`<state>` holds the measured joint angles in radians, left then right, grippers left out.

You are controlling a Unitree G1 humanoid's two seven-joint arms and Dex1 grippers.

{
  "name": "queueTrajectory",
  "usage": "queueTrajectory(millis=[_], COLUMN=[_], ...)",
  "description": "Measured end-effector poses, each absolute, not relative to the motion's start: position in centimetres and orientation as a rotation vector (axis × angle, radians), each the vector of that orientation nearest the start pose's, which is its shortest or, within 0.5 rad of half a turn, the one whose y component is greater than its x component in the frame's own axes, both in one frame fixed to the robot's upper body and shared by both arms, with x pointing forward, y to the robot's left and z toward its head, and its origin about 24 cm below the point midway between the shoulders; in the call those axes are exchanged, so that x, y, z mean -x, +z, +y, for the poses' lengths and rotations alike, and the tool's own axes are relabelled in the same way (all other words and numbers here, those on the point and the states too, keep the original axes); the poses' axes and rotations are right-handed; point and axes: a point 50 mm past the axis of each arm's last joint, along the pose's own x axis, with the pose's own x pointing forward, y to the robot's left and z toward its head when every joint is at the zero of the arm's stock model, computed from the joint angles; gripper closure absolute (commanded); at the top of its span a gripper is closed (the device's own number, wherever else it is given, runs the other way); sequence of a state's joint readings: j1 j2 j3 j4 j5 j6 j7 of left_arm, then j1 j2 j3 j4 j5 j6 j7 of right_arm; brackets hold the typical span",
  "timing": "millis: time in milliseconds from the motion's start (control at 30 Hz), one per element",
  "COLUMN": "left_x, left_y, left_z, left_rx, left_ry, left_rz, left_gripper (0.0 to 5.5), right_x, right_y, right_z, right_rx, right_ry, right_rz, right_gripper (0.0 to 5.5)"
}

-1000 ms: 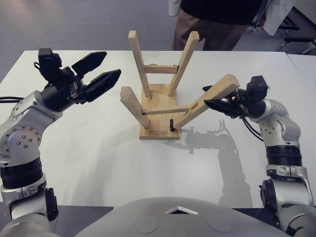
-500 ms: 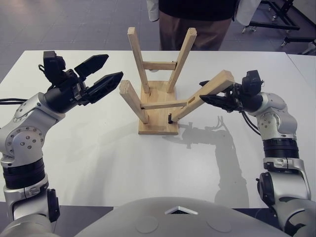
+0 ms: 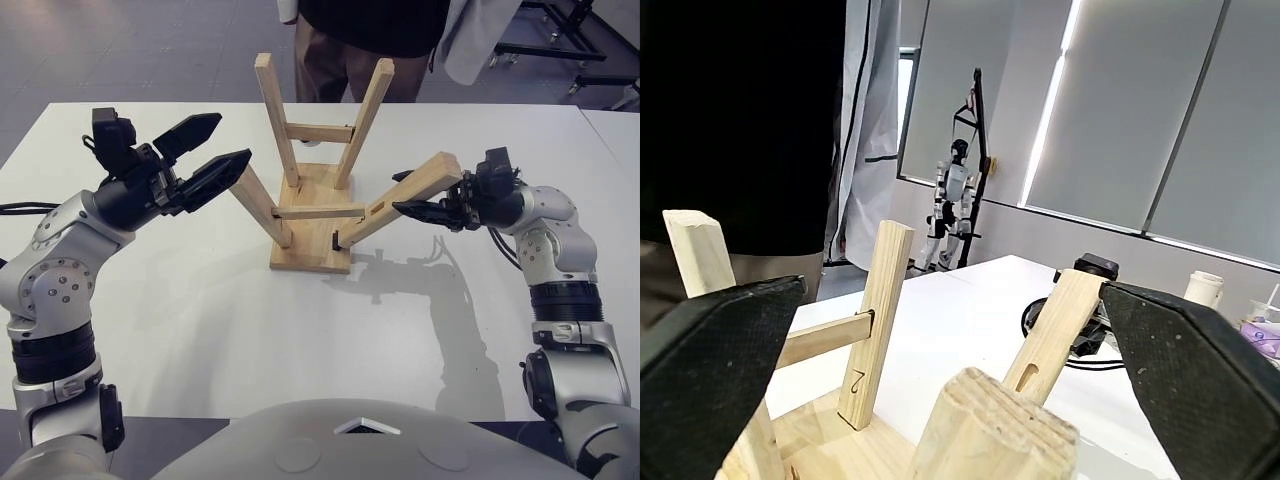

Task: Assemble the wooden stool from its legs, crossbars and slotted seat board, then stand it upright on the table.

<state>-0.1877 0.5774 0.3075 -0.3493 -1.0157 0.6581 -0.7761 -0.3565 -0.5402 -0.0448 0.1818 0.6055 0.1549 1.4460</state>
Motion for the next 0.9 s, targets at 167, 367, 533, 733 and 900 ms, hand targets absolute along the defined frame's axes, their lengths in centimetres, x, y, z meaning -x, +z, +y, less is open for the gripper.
queueTrajectory(millis=[167,367,533,733,900], left_x=[-24.0,-24.0,-24.0,-24.0,-24.1], left_y=[18.2,18.1,17.9,17.9,17.7], left_z=[20.5,20.5,20.2,20.2,20.0], left_rx=[0.318,0.313,0.313,0.312,0.315], left_ry=[-1.009,-1.009,-1.018,-1.021,-1.037], left_rz=[-0.11,-0.106,-0.094,-0.091,-0.085], left_gripper=[0.1,0.1,0.1,0.1,0.1], right_x=[-26.7,-26.6,-26.8,-26.9,-26.8], right_y=[12.6,13.0,13.3,13.5,13.5], right_z=[-19.3,-18.3,-17.9,-17.0,-16.0], right_rx=[0.003,0.02,0.032,0.055,0.059], right_ry=[1.44,1.458,1.462,1.463,1.459], right_rz=[-0.111,-0.113,-0.118,-0.123,-0.132], right_gripper=[3.45,3.45,3.45,3.46,3.46])
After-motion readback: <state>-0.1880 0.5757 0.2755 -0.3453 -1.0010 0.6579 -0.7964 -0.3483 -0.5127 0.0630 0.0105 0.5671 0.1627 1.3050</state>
